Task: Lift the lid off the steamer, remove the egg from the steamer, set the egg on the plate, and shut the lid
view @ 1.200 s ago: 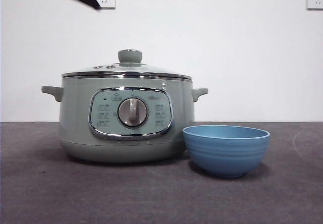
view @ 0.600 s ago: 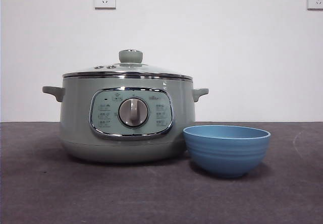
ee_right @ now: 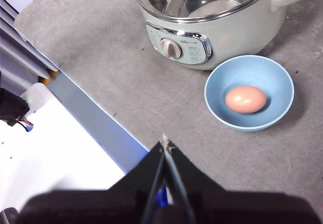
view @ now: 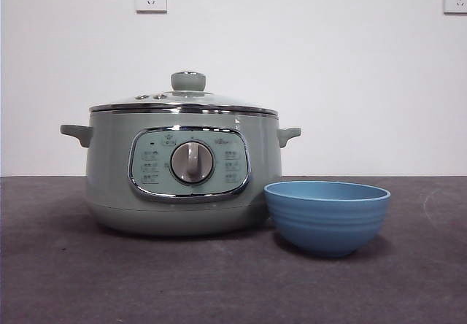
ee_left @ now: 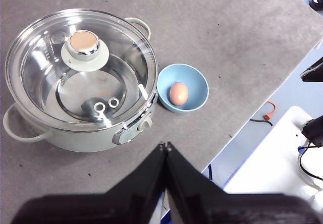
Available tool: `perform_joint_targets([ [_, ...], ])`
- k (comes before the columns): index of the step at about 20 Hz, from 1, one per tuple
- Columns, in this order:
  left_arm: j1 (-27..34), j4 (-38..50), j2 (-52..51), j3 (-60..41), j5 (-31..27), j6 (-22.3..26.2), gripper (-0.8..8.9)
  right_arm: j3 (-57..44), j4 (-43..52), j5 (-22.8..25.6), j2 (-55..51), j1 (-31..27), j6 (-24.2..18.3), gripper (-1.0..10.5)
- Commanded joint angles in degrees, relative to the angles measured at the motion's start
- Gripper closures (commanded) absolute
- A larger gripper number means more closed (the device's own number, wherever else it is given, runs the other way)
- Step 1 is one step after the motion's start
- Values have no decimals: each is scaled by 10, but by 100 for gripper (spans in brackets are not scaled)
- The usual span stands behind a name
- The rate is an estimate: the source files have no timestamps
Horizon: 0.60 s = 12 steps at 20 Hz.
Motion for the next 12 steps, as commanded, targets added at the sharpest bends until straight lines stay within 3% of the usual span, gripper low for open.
perform_joint_targets([
  [1, -1, -13, 0, -1, 1, 2, 817, -5, 3, 2, -1, 1, 3, 946],
  [12, 0, -4, 0, -1, -1, 2, 817, -5, 3, 2, -1, 1, 3, 946],
])
